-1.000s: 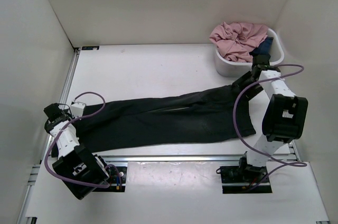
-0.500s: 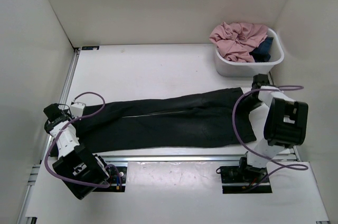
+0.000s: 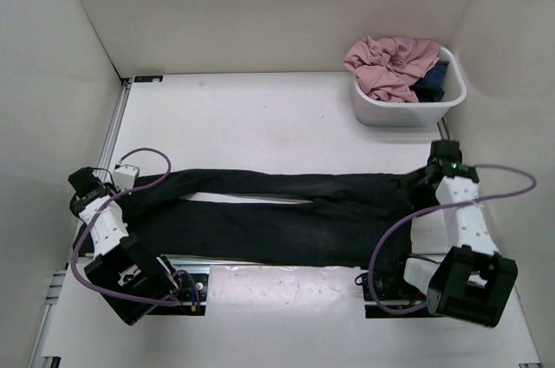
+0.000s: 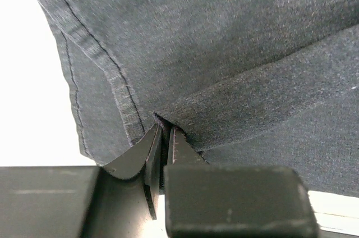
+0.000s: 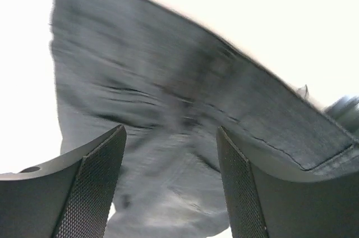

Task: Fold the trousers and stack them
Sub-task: Fold the trousers

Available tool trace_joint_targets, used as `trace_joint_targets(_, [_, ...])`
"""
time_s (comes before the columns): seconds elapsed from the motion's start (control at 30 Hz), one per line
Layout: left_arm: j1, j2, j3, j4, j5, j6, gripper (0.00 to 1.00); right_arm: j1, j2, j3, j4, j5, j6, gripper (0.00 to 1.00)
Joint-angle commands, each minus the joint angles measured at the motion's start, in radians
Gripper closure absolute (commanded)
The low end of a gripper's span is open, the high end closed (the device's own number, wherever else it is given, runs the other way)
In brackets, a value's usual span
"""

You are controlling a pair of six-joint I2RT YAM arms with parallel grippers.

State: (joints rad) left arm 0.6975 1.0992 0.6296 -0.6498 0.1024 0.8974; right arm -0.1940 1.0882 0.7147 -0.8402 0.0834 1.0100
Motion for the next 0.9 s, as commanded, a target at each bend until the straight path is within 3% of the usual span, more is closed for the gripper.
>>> trace_joint_targets(0.0, [0.004, 0.014, 0.048, -0.001, 0.068, 0.015, 0.86, 0.016, 0.091, 0.214, -0.037, 0.142, -0.115, 0.28])
trace_joint_targets(0.17, [0.004, 0.045, 0.058, -0.001, 0.068, 0.015, 0.86, 0.037, 0.399, 0.466, -0.016, 0.082, -0.16, 0.27])
trace_joint_targets(0.27, [-0.006, 0.045, 0.058, -0.001, 0.057, 0.015, 0.86, 0.062, 0.534, 0.518, -0.005, 0.072, -0.131, 0.24])
trace_joint_targets(0.7, [-0.006, 0.054, 0.076, -0.001, 0.048, -0.003, 0.86, 0.105, 0.772, 0.401, 0.099, 0.07, -0.099, 0.24])
trace_joint_targets(0.8, [-0.006, 0.054, 0.085, -0.001, 0.037, -0.003, 0.86, 0.105, 0.812, 0.401, 0.099, 0.07, -0.099, 0.42])
trace_joint_targets(0.83, [-0.006, 0.063, 0.085, -0.001, 0.037, -0.003, 0.86, 0.105, 0.826, 0.401, 0.099, 0.07, -0.099, 0.58])
trace_joint_targets(0.87, [-0.006, 0.064, 0.094, -0.001, 0.037, -0.003, 0.86, 0.105, 0.826, 0.401, 0.099, 0.07, -0.099, 0.66])
